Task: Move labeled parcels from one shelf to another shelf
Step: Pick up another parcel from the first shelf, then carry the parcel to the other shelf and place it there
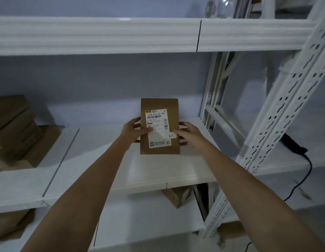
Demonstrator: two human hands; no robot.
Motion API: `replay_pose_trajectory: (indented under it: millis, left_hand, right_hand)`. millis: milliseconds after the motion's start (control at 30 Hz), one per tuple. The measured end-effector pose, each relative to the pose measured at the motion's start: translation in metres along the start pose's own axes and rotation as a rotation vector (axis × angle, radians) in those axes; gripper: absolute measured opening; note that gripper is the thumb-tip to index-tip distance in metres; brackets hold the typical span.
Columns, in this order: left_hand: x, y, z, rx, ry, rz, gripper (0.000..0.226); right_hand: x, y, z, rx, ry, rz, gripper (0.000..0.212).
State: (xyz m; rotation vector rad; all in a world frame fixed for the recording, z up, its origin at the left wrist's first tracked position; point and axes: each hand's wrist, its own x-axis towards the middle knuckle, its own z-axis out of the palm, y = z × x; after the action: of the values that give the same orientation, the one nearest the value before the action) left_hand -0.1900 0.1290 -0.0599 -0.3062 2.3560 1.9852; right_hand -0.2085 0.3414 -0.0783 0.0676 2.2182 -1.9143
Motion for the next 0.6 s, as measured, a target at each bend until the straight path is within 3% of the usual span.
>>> replay_pose_trajectory:
  millis: [333,600]
  left_hand:
    - [-0.01,-0.004,-0.022,-0.008,0.045,0.012,0.074]
    - [-0.039,-0.023,-0.071,0.021,0.186,0.111,0.071]
  right_hand:
    - [-0.002,-0.005,0.016,-0.001,-0.07,-0.055,0.052]
    - [-0.011,-0.01,0.07,-0.019,-0.12,-0.184,0.049]
